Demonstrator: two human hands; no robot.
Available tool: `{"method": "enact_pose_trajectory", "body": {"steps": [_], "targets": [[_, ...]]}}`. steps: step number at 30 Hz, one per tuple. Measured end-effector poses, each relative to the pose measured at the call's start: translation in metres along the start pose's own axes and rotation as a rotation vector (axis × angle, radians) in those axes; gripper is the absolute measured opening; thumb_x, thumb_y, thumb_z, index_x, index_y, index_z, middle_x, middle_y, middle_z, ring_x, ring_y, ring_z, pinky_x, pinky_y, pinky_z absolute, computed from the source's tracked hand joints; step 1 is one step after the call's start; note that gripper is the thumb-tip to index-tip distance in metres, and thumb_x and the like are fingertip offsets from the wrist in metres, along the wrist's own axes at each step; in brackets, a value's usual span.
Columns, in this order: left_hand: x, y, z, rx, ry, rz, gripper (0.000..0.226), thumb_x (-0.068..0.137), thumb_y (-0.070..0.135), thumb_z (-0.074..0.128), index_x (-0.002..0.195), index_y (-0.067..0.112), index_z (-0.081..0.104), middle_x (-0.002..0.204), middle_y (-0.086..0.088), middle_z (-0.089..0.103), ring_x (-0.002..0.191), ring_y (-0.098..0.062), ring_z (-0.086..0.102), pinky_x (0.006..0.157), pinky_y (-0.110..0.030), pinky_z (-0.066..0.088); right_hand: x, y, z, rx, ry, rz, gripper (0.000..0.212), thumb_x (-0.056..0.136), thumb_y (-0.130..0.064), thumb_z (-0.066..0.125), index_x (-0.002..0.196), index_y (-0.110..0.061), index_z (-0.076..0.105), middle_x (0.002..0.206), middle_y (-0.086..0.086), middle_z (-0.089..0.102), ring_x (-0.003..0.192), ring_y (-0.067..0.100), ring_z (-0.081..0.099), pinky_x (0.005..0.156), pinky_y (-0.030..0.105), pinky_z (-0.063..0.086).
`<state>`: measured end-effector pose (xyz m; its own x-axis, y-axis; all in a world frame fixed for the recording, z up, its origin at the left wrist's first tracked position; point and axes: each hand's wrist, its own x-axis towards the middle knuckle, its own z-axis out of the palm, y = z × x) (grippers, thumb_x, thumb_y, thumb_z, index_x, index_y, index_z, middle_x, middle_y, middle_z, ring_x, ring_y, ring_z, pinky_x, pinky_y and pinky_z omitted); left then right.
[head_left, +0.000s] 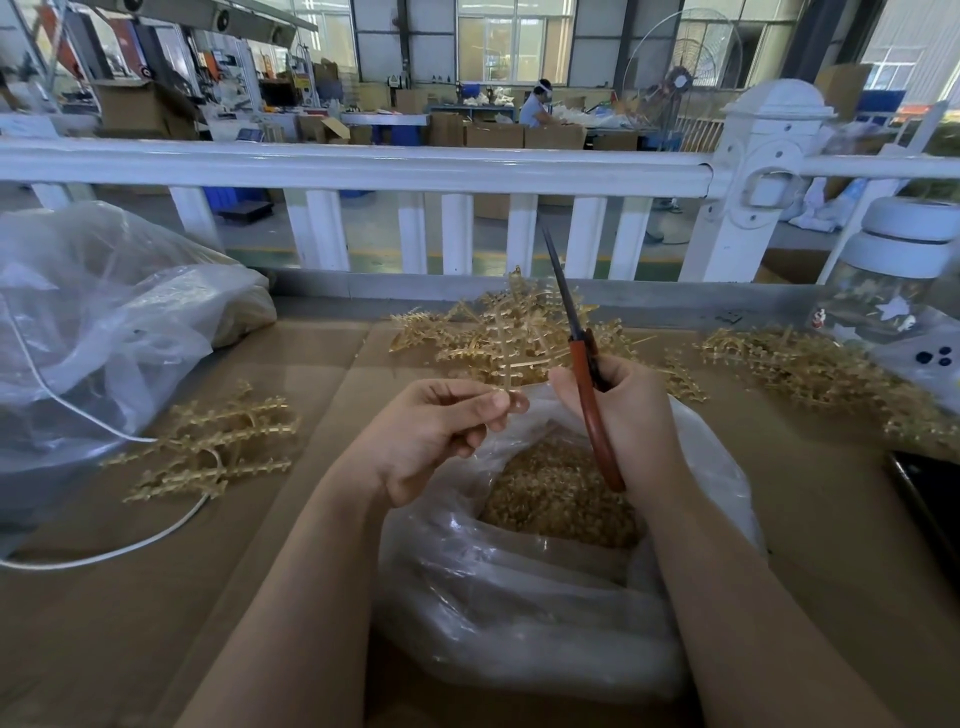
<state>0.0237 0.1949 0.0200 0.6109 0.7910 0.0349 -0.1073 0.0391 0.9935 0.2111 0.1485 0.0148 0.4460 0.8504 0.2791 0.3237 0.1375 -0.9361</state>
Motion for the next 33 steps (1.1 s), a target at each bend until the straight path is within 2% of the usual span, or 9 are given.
{"method": "enact_pose_trajectory", "body": {"steps": [3, 6, 9, 12, 15, 20, 25, 29, 33], "targets": [[0.001, -0.001, 0.003, -0.091, 0.015, 0.020, 0.015, 0.076, 0.023, 0.072, 0.084, 0.012, 0.079, 0.070, 0.001, 0.067, 0.059, -0.005, 0.056, 0.057, -0.015, 0.047, -0.001, -0.002, 0.002, -0.010, -0.018, -0.012, 0.020, 0.084, -0.032, 0.080, 0.071, -0.021, 0.071, 0.064, -0.006, 0.071, 0.054, 0.000, 0.060, 0.054, 0.013, 0.046], [0.005, -0.001, 0.005, -0.223, 0.137, 0.052, 0.017, 0.077, 0.025, 0.070, 0.084, 0.012, 0.078, 0.070, 0.000, 0.067, 0.059, -0.005, 0.060, 0.058, -0.016, 0.052, -0.001, 0.000, 0.002, -0.052, -0.043, -0.039, 0.025, 0.078, -0.046, 0.082, 0.069, -0.026, 0.069, 0.062, -0.013, 0.069, 0.056, -0.003, 0.061, 0.055, 0.012, 0.044], [0.008, -0.002, 0.004, -0.303, 0.230, 0.093, 0.021, 0.077, 0.025, 0.071, 0.090, 0.009, 0.076, 0.073, 0.000, 0.070, 0.061, -0.006, 0.063, 0.059, -0.017, 0.053, -0.002, 0.003, 0.001, -0.104, -0.077, -0.050, 0.035, 0.071, -0.061, 0.081, 0.075, -0.028, 0.069, 0.067, -0.019, 0.069, 0.062, -0.003, 0.063, 0.062, 0.021, 0.045], [0.008, -0.001, 0.003, -0.361, 0.300, 0.124, 0.011, 0.074, 0.019, 0.072, 0.081, 0.011, 0.077, 0.075, -0.002, 0.073, 0.065, -0.007, 0.068, 0.062, -0.017, 0.056, -0.004, 0.004, 0.003, -0.192, -0.100, -0.071, 0.059, 0.055, -0.085, 0.069, 0.082, -0.033, 0.067, 0.078, -0.030, 0.068, 0.074, -0.007, 0.064, 0.065, 0.024, 0.047], [0.009, 0.000, 0.003, -0.381, 0.342, 0.164, 0.004, 0.071, 0.015, 0.073, 0.072, 0.014, 0.076, 0.077, -0.004, 0.073, 0.069, -0.009, 0.069, 0.067, -0.018, 0.057, -0.005, 0.005, 0.003, -0.296, -0.131, -0.114, 0.075, 0.046, -0.101, 0.053, 0.084, -0.037, 0.064, 0.085, -0.037, 0.064, 0.080, -0.012, 0.061, 0.060, 0.018, 0.044], [0.010, 0.000, 0.003, -0.335, 0.371, 0.232, 0.004, 0.073, 0.015, 0.071, 0.071, 0.014, 0.075, 0.074, 0.000, 0.071, 0.066, -0.006, 0.066, 0.069, -0.018, 0.056, -0.007, 0.009, 0.004, -0.479, -0.161, -0.177, 0.057, 0.063, -0.087, 0.062, 0.090, -0.037, 0.063, 0.076, -0.019, 0.067, 0.073, -0.003, 0.062, 0.058, 0.020, 0.045], [0.011, -0.004, 0.003, -0.168, 0.394, 0.291, 0.023, 0.089, 0.009, 0.065, 0.070, 0.017, 0.073, 0.066, 0.000, 0.066, 0.064, -0.006, 0.062, 0.066, -0.018, 0.053, -0.010, 0.008, 0.002, -0.551, -0.190, -0.225, 0.050, 0.070, -0.081, 0.065, 0.098, -0.040, 0.057, 0.078, -0.025, 0.061, 0.078, -0.012, 0.057, 0.053, 0.010, 0.041], [0.011, -0.005, 0.003, -0.111, 0.406, 0.299, 0.019, 0.094, 0.003, 0.060, 0.079, 0.010, 0.071, 0.066, 0.000, 0.067, 0.065, -0.007, 0.062, 0.064, -0.018, 0.052, -0.012, 0.005, 0.002, -0.582, -0.173, -0.248, 0.052, 0.071, -0.081, 0.064, 0.102, -0.041, 0.058, 0.077, -0.028, 0.057, 0.073, -0.012, 0.051, 0.055, 0.009, 0.033], [0.011, -0.003, 0.005, -0.105, 0.407, 0.318, 0.033, 0.092, 0.002, 0.061, 0.068, 0.019, 0.076, 0.066, 0.001, 0.069, 0.065, -0.006, 0.065, 0.065, -0.018, 0.053, -0.012, 0.005, 0.000, -0.625, -0.146, -0.263, 0.055, 0.071, -0.080, 0.064, 0.105, -0.037, 0.061, 0.077, -0.029, 0.055, 0.071, -0.011, 0.049, 0.058, 0.009, 0.034]]}}
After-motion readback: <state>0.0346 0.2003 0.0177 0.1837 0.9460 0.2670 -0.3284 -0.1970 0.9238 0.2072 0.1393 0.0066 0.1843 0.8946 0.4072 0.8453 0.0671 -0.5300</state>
